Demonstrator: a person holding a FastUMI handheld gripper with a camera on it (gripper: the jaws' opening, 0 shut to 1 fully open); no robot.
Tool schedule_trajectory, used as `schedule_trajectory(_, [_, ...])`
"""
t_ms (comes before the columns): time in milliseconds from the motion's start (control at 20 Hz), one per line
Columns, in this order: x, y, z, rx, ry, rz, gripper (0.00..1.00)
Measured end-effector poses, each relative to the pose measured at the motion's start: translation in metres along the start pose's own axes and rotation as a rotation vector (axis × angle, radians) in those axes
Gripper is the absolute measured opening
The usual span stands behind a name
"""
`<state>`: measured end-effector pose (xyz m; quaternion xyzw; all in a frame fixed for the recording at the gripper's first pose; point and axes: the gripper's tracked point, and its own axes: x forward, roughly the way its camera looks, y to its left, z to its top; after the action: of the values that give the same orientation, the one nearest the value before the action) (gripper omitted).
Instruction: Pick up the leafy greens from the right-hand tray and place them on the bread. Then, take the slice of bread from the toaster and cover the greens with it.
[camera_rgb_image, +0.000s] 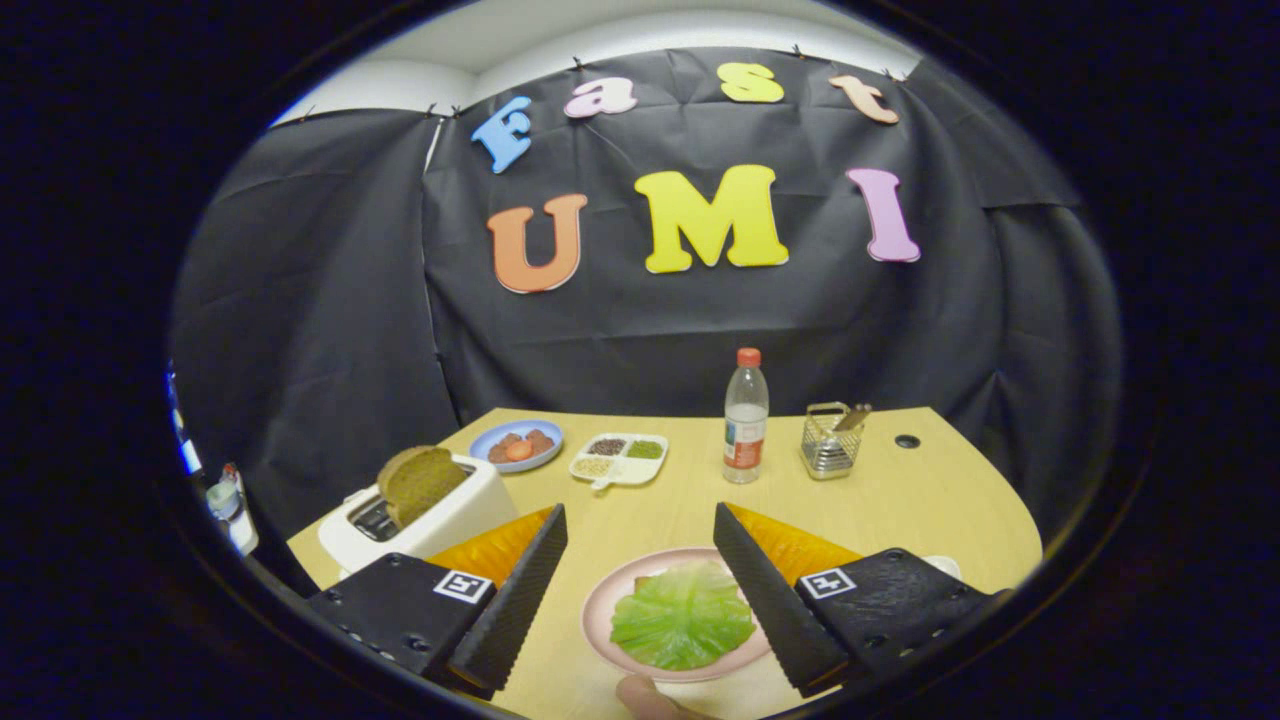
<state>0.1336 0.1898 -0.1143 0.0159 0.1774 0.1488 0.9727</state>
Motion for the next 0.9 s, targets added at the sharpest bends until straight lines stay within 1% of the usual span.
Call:
schedule_trajectory(200, [-0.018, 0.044, 0.030, -0.062, -0.052, 0.030, 0.96])
schedule_trajectory(400, [-0.016, 0.094, 0.040, -0.076, -0.056, 0.076, 0.95])
schedule_trajectory(600, [0.003, 0.142, 0.033, -0.070, -0.009, 0.129, 0.96])
schedule_trajectory(800, [0.026, 0.174, 0.022, -0.120, 0.021, 0.127, 0.96])
schedule_trajectory(900, [0.041, 0.190, 0.010, -0.109, 0.056, 0.133, 0.96])
